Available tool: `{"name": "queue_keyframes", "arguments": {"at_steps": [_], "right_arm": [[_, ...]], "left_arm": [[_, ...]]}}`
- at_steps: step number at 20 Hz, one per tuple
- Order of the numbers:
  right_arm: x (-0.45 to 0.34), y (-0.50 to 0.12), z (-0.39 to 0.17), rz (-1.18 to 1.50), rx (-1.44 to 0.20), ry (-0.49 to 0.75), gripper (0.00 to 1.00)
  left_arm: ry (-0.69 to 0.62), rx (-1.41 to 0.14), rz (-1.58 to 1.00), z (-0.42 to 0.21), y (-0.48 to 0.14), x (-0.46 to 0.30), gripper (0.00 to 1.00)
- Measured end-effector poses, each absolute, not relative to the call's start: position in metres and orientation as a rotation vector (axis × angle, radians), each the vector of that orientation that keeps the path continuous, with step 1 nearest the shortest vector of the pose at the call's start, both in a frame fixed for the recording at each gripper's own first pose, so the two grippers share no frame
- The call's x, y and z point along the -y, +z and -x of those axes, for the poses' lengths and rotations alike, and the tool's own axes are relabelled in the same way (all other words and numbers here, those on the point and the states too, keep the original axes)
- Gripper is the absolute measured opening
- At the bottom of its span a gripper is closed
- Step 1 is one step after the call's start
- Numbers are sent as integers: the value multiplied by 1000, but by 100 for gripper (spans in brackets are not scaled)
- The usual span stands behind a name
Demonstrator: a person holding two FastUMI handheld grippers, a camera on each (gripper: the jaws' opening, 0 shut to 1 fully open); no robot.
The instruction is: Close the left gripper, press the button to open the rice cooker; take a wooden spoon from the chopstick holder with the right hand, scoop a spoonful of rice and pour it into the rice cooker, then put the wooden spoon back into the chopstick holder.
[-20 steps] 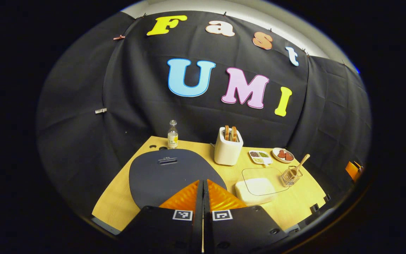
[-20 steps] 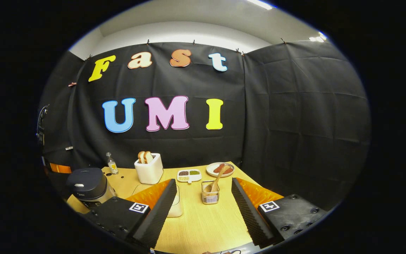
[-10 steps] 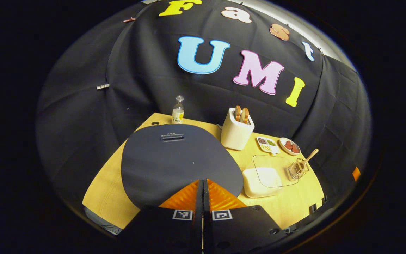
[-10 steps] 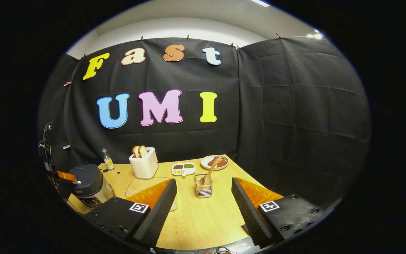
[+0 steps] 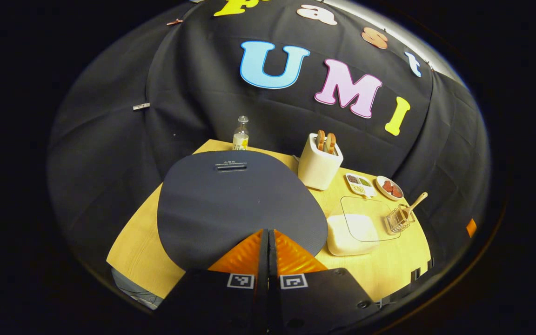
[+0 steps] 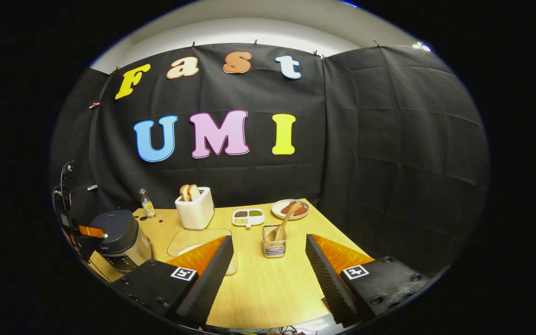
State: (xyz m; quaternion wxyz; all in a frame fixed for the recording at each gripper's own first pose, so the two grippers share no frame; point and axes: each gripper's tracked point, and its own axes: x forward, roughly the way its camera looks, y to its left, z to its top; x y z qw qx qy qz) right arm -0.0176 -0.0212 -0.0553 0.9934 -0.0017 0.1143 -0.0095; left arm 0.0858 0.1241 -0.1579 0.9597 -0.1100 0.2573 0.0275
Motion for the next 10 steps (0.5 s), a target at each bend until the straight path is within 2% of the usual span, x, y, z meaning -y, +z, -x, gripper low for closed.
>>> {"name": "queue_keyframes", "arguments": {"at_steps": [6, 10], "right_arm": [[22, -58, -16, -5, -249, 34, 98], [32, -57, -51, -26, -239, 53, 98]], "left_arm": [[114, -418, 221, -82, -130, -128, 6], [222, -195, 158, -71, -53, -134, 7]]}}
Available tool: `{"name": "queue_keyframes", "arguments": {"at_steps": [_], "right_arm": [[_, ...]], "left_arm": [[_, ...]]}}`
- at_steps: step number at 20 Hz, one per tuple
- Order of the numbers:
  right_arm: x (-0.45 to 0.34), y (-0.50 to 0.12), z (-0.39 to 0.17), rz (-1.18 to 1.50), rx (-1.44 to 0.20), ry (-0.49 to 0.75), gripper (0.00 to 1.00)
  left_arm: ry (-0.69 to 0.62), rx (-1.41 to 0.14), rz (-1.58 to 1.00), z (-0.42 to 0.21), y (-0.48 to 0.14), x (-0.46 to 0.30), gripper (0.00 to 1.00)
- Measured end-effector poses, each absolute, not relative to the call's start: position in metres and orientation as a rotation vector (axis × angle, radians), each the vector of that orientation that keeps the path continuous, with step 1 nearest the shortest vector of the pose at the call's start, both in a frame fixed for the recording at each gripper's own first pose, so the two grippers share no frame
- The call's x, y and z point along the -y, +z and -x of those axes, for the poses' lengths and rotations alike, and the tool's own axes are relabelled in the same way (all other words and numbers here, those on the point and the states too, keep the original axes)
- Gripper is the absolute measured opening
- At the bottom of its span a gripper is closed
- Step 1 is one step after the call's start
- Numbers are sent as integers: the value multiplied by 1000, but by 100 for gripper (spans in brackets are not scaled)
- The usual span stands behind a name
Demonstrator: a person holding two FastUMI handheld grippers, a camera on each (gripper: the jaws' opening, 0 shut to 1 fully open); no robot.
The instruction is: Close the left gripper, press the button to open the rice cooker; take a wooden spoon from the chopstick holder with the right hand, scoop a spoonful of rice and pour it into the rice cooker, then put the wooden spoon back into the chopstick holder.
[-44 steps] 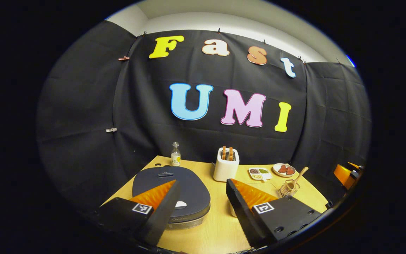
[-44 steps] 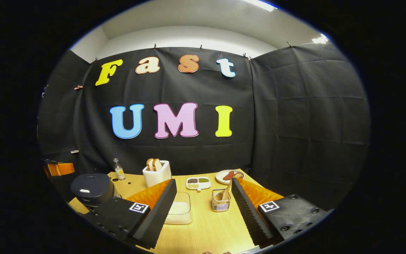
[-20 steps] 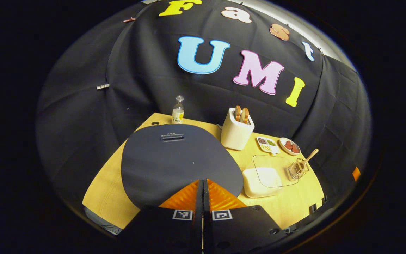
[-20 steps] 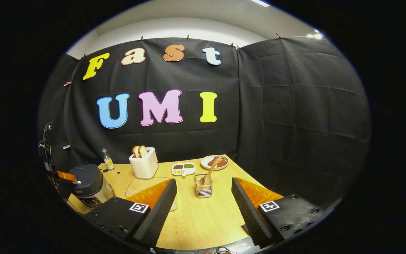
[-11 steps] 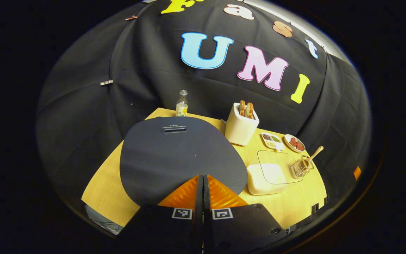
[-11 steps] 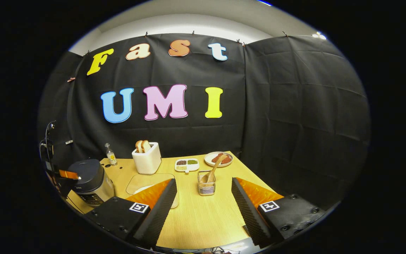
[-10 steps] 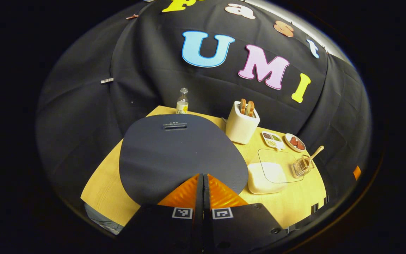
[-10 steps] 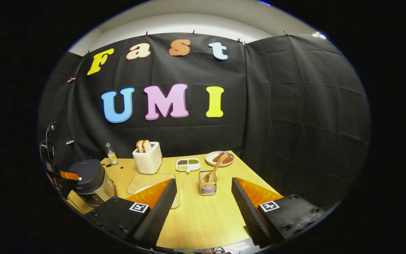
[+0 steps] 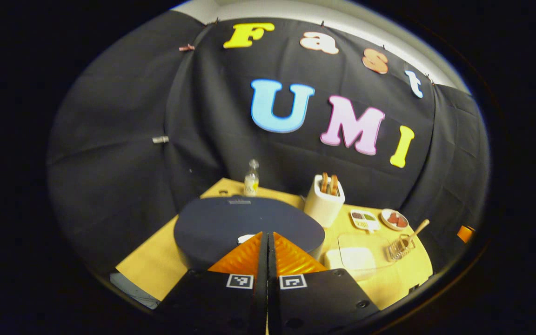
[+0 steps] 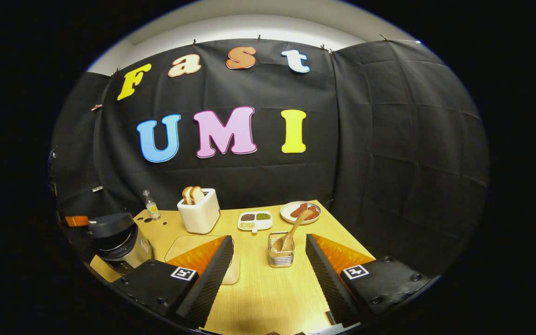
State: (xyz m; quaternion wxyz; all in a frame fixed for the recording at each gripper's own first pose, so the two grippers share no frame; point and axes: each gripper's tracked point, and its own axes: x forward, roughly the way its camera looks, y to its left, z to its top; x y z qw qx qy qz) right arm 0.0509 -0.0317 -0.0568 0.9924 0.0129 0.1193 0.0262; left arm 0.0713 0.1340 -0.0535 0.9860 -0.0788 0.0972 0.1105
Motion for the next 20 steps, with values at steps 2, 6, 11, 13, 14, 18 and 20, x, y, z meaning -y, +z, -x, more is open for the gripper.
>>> {"name": "queue_keyframes", "arguments": {"at_steps": [2, 6, 11, 13, 14, 18, 20], "right_arm": [[37, -57, -70, -48, -239, 59, 98], [51, -70, -110, -88, -268, 70, 98], [73, -96, -162, -122, -331, 61, 98], [79, -107, -180, -135, -353, 60, 98], [83, -112, -190, -144, -363, 59, 99], [92, -139, -221, -192, -422, 67, 99], [94, -157, -233, -215, -461, 72, 99]], "left_arm": [[264, -129, 95, -65, -21, -134, 7], [272, -161, 88, -49, -25, -102, 11], [259, -196, 150, -32, -48, -52, 44], [275, -221, 141, -27, -54, -41, 46], [289, -229, 133, -26, -55, -36, 63], [371, -252, 103, -21, -63, -24, 95], [382, -268, 115, -20, -69, -11, 96]]}}
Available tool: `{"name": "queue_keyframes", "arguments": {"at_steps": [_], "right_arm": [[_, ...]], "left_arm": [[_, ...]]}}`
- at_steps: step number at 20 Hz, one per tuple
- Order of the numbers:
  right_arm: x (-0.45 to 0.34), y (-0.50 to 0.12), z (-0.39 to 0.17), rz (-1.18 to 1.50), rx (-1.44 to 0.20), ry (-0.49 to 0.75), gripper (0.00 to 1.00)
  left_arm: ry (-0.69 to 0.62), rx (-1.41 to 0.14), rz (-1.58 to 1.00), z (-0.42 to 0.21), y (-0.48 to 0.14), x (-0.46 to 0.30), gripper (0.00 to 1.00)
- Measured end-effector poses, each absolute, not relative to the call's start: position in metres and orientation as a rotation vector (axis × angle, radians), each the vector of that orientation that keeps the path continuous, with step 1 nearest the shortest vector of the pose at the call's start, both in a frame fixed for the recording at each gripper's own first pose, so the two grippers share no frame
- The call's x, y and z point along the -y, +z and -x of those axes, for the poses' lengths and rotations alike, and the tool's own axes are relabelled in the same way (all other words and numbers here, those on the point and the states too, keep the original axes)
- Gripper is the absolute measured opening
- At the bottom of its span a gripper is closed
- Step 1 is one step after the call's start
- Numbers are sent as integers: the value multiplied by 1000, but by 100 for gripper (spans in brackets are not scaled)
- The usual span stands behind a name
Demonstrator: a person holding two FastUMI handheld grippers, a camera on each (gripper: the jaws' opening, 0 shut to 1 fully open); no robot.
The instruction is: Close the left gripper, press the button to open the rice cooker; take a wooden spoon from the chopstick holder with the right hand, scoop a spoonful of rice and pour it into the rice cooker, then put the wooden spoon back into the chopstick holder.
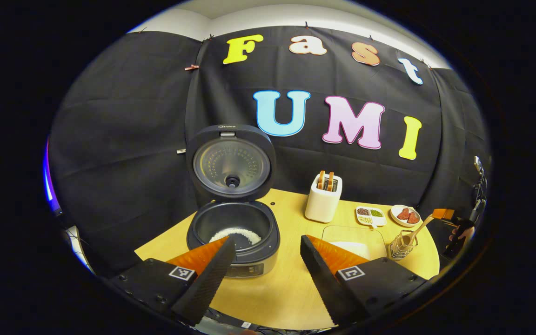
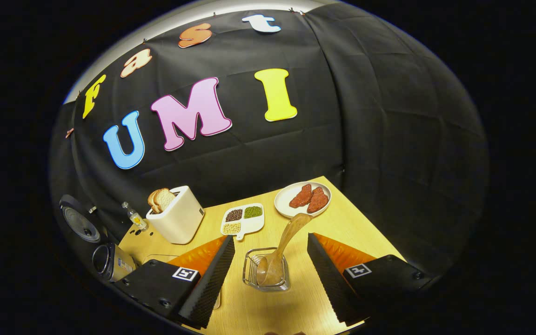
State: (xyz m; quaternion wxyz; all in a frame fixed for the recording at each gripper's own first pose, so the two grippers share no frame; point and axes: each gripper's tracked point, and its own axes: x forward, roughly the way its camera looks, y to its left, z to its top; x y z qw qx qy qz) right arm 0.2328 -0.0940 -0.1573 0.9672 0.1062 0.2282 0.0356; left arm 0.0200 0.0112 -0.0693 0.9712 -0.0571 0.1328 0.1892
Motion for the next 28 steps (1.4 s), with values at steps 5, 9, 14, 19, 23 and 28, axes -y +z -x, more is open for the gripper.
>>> {"name": "queue_keyframes", "arguments": {"at_steps": [5, 9, 14, 19, 23, 28], "right_arm": [[94, -193, -266, -266, -532, 67, 98], [101, -220, -292, -285, -569, 32, 99], [100, -249, -316, -360, -618, 7, 93], [100, -262, -328, -398, -630, -7, 46], [97, -262, -323, -381, -648, 1, 33], [88, -240, -319, -413, -621, 22, 17]], "left_arm": [[400, -327, 124, -21, -94, 16, 96], [427, -360, 126, -22, -107, 24, 96], [428, -396, 144, -22, -121, 34, 96], [410, -446, 142, -20, -138, 48, 96], [389, -448, 157, -27, -140, 55, 96], [358, -456, 149, -31, -147, 63, 96]]}}
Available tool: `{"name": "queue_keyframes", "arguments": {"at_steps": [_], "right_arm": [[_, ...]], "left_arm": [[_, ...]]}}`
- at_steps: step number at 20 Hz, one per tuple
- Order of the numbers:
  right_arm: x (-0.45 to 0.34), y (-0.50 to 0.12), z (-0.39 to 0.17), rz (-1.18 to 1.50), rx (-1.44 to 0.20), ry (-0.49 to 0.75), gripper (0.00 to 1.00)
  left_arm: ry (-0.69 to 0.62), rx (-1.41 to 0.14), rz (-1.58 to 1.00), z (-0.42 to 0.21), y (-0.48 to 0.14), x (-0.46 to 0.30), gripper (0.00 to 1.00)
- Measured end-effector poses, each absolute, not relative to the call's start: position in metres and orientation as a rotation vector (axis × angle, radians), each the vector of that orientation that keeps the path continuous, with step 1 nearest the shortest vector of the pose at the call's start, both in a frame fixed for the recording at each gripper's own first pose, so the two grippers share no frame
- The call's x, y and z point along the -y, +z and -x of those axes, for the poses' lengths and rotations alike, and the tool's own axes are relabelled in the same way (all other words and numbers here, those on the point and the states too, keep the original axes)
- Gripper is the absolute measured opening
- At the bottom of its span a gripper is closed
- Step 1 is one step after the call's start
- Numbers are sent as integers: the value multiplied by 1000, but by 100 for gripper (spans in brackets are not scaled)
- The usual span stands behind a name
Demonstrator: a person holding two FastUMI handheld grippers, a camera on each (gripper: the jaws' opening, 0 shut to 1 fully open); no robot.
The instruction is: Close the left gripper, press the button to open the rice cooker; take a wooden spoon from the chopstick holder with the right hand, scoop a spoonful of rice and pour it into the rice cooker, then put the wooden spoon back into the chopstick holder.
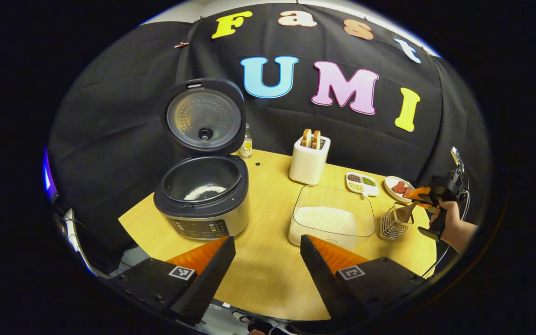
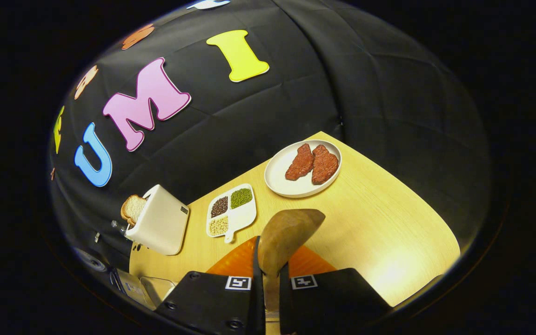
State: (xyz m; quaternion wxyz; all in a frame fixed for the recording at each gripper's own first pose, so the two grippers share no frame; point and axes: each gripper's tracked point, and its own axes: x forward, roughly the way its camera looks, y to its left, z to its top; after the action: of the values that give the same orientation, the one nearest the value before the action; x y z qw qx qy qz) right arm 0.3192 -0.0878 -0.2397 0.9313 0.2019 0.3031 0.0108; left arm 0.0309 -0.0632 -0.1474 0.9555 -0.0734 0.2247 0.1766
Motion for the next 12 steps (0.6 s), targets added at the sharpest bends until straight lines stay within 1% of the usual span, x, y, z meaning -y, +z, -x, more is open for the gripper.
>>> {"name": "queue_keyframes", "arguments": {"at_steps": [7, 10, 12], "right_arm": [[78, -165, -317, -376, -461, 71, 16], [66, -135, -310, -398, -421, 80, 16], [50, -123, -300, -423, -428, 93, 16]], "left_arm": [[314, -430, 182, -27, -142, 45, 96], [299, -397, 160, -23, -131, 22, 96], [283, -380, 159, -21, -126, 9, 95]]}}
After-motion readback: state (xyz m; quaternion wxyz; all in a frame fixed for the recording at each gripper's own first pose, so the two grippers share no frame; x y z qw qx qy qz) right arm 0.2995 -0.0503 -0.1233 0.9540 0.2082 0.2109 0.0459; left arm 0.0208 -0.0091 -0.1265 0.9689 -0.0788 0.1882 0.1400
